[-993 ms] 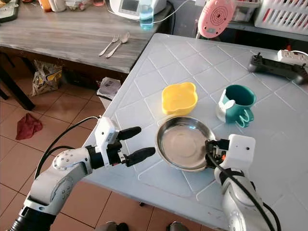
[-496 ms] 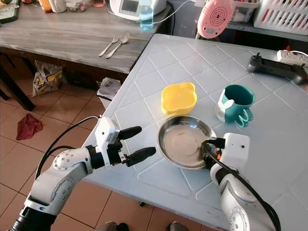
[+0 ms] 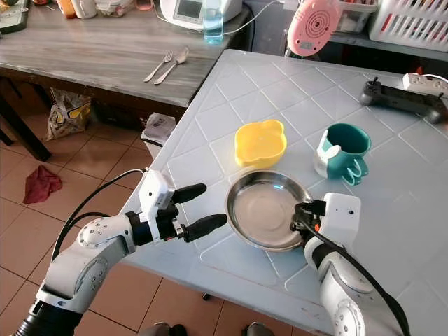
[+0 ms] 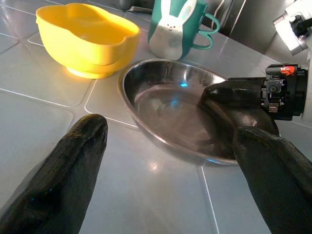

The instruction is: Setting the table

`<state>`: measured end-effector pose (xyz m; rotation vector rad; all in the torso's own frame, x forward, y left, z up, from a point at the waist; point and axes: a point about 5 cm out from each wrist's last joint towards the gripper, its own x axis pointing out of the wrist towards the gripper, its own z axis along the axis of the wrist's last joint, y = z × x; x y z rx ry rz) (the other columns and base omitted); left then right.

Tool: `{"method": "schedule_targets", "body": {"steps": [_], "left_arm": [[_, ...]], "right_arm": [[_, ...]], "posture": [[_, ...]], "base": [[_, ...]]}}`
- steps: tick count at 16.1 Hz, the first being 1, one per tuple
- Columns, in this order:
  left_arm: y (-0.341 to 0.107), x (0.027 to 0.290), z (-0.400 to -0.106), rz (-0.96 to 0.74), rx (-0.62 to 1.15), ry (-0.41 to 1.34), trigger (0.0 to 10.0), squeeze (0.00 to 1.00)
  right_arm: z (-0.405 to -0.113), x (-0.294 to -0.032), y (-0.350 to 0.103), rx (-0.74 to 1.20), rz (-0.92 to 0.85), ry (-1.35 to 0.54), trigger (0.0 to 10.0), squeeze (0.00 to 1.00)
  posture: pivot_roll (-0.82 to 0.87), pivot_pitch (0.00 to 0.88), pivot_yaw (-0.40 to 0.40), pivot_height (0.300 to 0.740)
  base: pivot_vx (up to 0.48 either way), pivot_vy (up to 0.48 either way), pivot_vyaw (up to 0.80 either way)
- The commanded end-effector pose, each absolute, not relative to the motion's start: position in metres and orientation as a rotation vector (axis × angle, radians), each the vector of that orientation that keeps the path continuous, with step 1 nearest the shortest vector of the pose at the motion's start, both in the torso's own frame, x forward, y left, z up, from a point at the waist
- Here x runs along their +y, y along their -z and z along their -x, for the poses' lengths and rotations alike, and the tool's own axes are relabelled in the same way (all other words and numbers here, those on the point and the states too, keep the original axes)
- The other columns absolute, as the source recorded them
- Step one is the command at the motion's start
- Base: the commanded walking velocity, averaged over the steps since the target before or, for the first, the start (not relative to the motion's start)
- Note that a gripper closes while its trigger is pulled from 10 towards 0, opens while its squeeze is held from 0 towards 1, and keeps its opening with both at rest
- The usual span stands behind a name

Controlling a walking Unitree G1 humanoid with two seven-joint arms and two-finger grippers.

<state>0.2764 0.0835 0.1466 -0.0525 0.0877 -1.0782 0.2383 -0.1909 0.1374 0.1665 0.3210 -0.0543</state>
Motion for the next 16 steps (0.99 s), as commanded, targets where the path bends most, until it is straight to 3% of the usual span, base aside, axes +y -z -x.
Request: {"method": "schedule_targets", "body": {"steps": [1,11,16], "left_arm": [[-0.144,0.082,-0.274,0.037,0.098,1.088,10.0,0.00],[-0.145,0.084,-0.278,0.040,0.074,1.044,10.0,0.00],[-0.156,0.087,-0.288,0.042,-0.017,0.937,10.0,0.00]], "right_arm": [[-0.234,-0.193,-0.134,0.348,-0.168,0.069,0.0,0.00],[-0.228,-0.184,-0.129,0.351,-0.245,0.096,0.0,0.00],[-0.222,-0.182,-0.140,0.225,-0.211,0.098,0.0,0.00]], "posture": [[-0.02,0.155,-0.019,0.714],[-0.02,0.147,-0.014,0.714],[-0.02,0.145,-0.015,0.714]], "base": [[0.000,0.000,0.00],[0.000,0.000,0.00],[0.000,0.000,0.00]]}}
